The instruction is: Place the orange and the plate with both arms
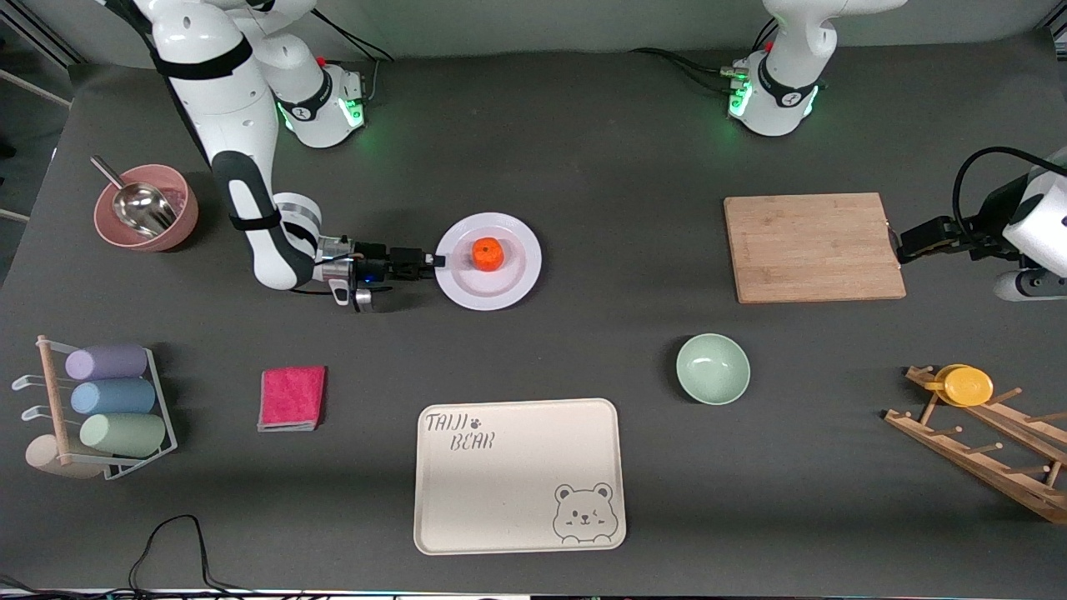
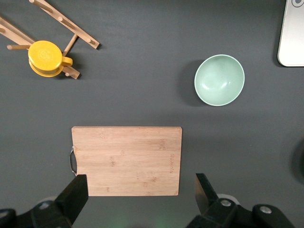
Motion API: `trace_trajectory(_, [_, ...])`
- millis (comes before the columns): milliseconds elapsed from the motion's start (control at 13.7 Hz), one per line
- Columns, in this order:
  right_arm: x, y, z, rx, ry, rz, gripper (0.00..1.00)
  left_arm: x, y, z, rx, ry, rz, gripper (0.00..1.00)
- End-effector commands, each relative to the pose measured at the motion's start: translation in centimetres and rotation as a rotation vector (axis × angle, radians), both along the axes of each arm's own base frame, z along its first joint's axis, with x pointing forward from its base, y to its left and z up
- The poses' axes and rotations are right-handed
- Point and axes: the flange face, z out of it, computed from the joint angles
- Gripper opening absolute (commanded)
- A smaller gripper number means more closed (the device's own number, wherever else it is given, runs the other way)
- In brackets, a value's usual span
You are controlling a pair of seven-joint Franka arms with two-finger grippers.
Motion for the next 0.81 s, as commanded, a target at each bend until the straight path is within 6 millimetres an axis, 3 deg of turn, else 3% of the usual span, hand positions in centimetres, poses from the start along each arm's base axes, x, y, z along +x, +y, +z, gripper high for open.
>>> trace_trajectory(0, [-0.7, 2.4, 0.8, 0.002, -0.035, -0.026, 0.96, -0.7, -0.1, 1.3, 0.012, -0.014, -0.043, 1.00])
trace_trajectory(293, [-0.9, 2.0, -0.2, -0.012, -0.075, -0.014, 0.92, -0.7, -0.1, 1.4, 0.009, -0.010, -0.070, 1.00])
trace_trajectory(732, [-1.3, 1.8, -1.1, -0.025, -0.116, 0.005, 0.58, -0.5, -0.1, 1.2, 0.012, -0.008, -0.073, 1.00])
